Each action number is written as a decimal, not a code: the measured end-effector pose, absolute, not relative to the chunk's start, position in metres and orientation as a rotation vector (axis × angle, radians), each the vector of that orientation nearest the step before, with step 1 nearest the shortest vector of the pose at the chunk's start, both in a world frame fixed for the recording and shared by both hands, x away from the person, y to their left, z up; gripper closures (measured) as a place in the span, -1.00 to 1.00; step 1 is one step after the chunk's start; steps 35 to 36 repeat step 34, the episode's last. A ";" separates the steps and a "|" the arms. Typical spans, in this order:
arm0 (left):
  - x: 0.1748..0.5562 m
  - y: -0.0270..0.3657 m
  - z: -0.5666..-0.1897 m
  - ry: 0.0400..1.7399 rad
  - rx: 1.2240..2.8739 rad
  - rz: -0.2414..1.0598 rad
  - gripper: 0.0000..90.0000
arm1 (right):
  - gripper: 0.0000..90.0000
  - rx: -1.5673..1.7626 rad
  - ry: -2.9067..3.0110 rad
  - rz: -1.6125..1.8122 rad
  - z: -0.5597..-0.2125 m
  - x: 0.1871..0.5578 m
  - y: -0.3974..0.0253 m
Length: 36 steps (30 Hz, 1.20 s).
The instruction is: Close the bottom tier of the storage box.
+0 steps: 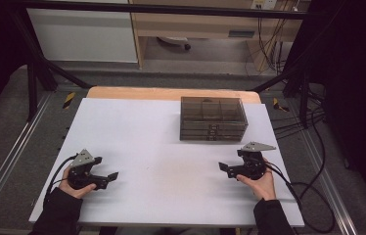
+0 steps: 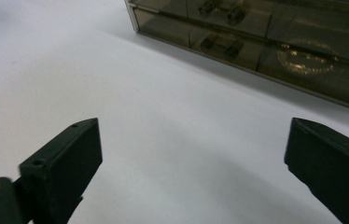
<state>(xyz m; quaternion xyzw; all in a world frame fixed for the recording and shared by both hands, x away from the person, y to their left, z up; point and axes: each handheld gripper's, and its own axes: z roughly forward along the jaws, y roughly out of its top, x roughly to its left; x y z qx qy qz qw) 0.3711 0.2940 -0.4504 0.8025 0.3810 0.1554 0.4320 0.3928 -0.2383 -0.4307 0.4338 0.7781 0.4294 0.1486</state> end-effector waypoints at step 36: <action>0.369 0.293 -0.448 0.935 2.001 0.384 -0.86 | -0.99 1.232 2.256 1.314 -0.457 0.369 -0.281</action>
